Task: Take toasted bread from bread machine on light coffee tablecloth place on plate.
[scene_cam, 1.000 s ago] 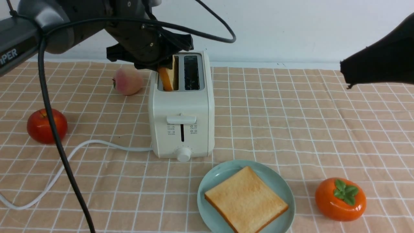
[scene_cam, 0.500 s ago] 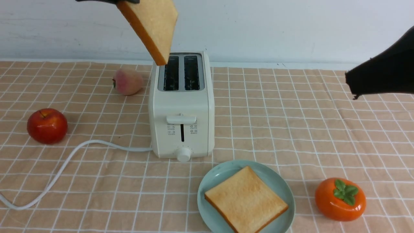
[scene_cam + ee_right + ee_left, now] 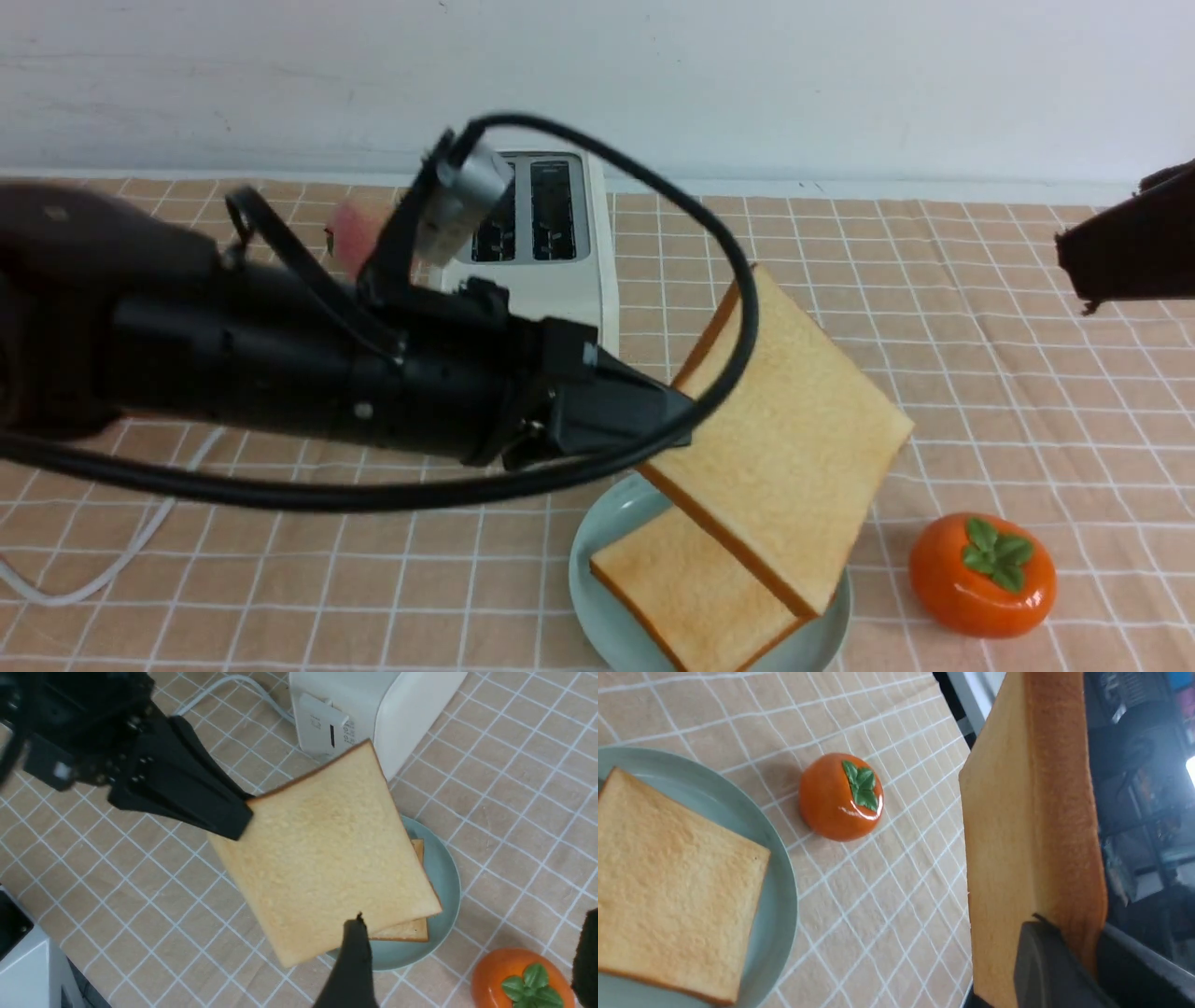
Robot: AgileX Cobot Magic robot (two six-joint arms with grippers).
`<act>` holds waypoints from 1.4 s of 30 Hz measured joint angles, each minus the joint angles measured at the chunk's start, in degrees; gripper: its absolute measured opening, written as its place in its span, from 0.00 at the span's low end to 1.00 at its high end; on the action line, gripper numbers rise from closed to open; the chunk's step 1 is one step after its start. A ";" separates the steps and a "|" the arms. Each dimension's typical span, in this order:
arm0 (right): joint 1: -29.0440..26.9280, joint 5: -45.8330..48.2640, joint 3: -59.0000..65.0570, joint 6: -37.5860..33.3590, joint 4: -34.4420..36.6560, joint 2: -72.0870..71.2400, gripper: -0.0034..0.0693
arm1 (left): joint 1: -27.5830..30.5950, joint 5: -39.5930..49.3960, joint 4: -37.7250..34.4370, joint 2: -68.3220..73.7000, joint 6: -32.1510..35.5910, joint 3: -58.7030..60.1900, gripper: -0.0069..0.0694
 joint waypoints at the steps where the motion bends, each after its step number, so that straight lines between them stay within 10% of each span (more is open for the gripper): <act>1: 0.00 0.00 0.00 0.00 -0.14 0.05 0.84 | 0.00 -2.67 -5.96 2.69 4.92 2.31 0.18; 17: 0.00 0.00 0.00 -0.04 0.23 0.51 0.84 | 0.00 -7.95 -14.95 21.39 9.84 4.55 0.19; 28: 0.00 0.00 0.00 -0.04 1.40 0.51 0.84 | 0.13 -11.69 -0.71 18.90 8.15 4.55 0.85; 36: 0.00 0.00 0.00 -0.04 1.43 0.51 0.84 | 8.63 -16.24 20.51 4.61 -12.50 4.55 0.94; 42: 0.00 -0.32 0.00 1.87 -6.09 0.51 0.82 | 16.70 -4.89 41.75 -10.26 -32.98 4.55 0.75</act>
